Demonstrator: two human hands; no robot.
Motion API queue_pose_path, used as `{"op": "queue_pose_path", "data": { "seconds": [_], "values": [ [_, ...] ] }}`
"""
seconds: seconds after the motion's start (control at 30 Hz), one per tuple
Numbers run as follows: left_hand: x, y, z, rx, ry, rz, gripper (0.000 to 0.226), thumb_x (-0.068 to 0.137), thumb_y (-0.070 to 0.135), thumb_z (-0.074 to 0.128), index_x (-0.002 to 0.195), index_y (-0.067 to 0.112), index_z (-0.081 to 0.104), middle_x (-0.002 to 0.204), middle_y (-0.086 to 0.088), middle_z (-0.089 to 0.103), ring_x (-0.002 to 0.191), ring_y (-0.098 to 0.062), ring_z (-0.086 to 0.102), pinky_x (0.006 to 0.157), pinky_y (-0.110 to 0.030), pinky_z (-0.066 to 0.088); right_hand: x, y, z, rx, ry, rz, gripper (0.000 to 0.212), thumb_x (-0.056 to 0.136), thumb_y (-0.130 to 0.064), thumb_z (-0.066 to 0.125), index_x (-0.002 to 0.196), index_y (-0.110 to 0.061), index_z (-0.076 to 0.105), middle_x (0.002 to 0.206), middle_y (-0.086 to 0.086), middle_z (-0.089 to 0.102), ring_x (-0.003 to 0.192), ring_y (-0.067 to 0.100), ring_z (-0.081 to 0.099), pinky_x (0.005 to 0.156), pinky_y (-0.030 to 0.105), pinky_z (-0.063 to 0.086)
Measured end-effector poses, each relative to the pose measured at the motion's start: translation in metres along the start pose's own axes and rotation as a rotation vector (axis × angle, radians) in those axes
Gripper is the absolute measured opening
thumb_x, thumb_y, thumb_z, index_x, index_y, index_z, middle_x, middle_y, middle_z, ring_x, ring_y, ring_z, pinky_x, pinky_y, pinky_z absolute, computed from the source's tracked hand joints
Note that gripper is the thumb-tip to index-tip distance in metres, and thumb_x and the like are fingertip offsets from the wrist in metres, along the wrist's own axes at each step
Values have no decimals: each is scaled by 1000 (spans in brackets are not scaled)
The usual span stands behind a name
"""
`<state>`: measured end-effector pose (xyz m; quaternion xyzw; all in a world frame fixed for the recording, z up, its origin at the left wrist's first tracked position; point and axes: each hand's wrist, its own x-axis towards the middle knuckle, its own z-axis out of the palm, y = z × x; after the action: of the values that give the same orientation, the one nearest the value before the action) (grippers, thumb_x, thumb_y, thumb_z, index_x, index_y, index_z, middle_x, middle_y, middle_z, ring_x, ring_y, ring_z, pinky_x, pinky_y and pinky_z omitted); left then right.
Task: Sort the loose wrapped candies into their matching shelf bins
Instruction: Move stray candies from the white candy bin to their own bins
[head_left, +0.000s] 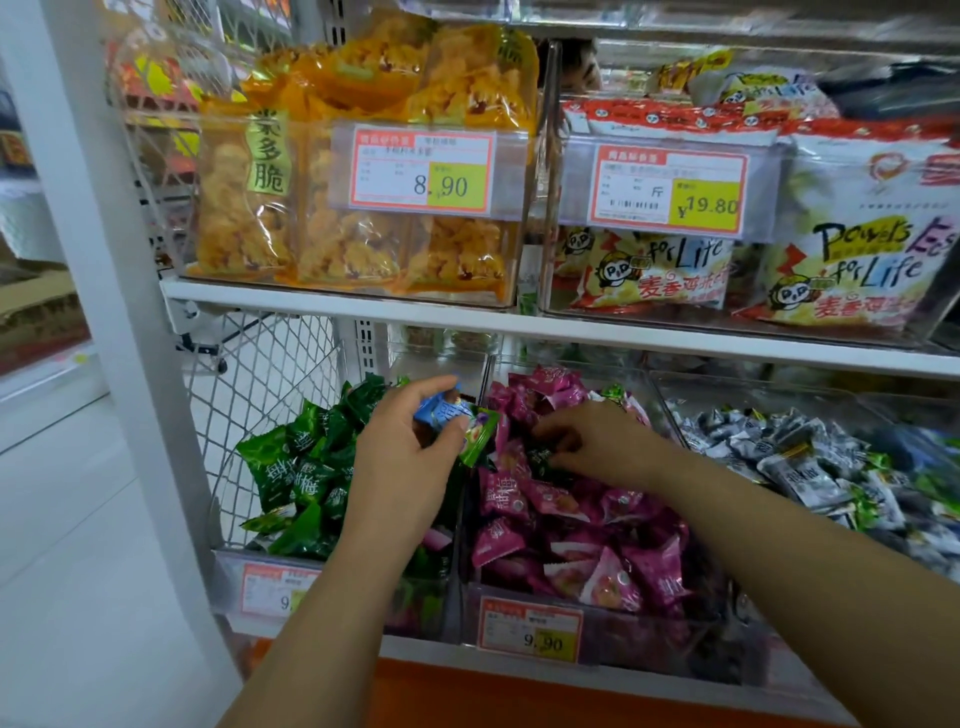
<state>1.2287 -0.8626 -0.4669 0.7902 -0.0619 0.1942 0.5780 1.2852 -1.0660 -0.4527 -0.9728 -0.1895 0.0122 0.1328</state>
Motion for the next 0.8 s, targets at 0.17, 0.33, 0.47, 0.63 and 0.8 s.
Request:
{"op": "queue_pose_path", "data": {
  "seconds": [0.17,0.33,0.47,0.63,0.8],
  "values": [
    [5,-6,-6,-8,33,-34,31,89,21,64,113,39,58,117,1,60,95,-16,61,75,-20,46,20,0,8,-185,-120,20,64,86,-28,67,143,-20,39,141,3,48,122,21,50,98,27,39],
    [4,-7,-17,-11,57,-41,29,89,22,64,112,39,58,109,-3,62,72,-4,56,59,-7,41,19,1,20,-257,-89,1,48,89,-27,61,135,-30,49,134,0,55,119,23,53,96,39,47],
    [1,-10,-23,0,47,-36,30,90,22,63,111,42,57,115,-3,62,93,-21,60,73,-23,47,17,8,13,-202,-42,1,38,85,-23,69,122,-23,62,128,-1,60,115,17,55,97,29,44],
    [0,-8,-26,1,44,-20,30,90,22,62,109,43,55,118,1,60,101,-14,60,75,-17,42,-1,13,4,7,103,7,29,86,-21,69,115,-19,67,120,-2,63,104,12,57,81,12,38],
    [0,-9,-25,10,53,-18,29,89,22,63,112,41,57,115,0,61,99,-16,60,72,-15,41,-24,15,-2,570,319,98,18,83,-15,70,100,-19,67,93,-3,65,76,-1,61,64,5,47]
  ]
}}
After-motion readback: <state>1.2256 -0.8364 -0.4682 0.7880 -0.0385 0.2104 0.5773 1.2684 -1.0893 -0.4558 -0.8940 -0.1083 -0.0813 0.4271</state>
